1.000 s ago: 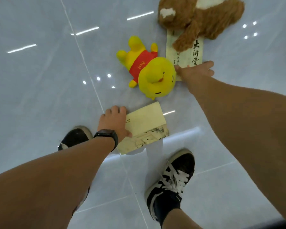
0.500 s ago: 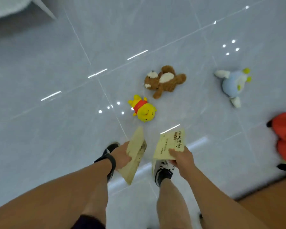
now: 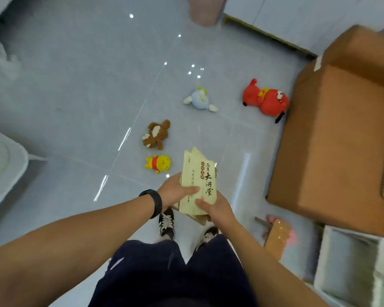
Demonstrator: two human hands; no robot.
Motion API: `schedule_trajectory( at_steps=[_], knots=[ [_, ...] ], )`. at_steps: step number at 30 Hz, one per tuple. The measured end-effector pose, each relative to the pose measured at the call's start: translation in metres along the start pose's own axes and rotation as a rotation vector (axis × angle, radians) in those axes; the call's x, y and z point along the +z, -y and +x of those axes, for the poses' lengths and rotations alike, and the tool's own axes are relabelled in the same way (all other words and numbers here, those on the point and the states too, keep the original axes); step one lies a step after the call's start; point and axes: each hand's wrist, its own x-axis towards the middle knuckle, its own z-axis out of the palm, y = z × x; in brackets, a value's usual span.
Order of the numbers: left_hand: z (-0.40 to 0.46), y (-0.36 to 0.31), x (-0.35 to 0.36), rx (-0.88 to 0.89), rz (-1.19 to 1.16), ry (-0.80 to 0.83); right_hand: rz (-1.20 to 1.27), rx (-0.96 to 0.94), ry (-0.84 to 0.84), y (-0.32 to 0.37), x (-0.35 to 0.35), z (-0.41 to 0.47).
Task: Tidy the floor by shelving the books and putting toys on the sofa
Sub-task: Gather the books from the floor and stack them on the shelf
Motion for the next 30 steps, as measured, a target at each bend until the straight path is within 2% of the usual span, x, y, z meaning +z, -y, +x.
schedule_trajectory(
  at_steps=[3, 6, 8, 11, 14, 18, 23, 30],
  knots=[
    [-0.019, 0.009, 0.049, 0.005, 0.146, 0.105, 0.004, -0.059, -0.177, -0.047, -0.013, -0.052],
    [-0.028, 0.022, 0.101, -0.028, 0.122, 0.186, 0.083, 0.08, -0.423, -0.095, -0.04, -0.087],
    [-0.033, 0.031, 0.147, -0.063, 0.108, 0.293, 0.333, 0.121, -0.462, -0.125, -0.063, -0.123],
    [-0.043, 0.043, 0.227, -0.08, 0.185, 0.454, 0.704, 0.044, -0.488, -0.169, -0.094, -0.183],
    [-0.063, 0.057, 0.32, -0.067, 0.317, 0.57, 0.885, -0.046, -0.662, -0.225, -0.124, -0.245],
    [-0.102, 0.094, 0.438, 0.035, 0.472, 0.566, 0.952, -0.027, -0.875, -0.309, -0.167, -0.323],
    [-0.147, 0.144, 0.556, 0.095, 0.48, 0.607, 0.993, -0.022, -1.043, -0.391, -0.226, -0.396],
    [-0.158, 0.144, 0.675, 0.202, 0.673, 0.652, 1.113, -0.065, -1.227, -0.447, -0.305, -0.43]
  ],
)
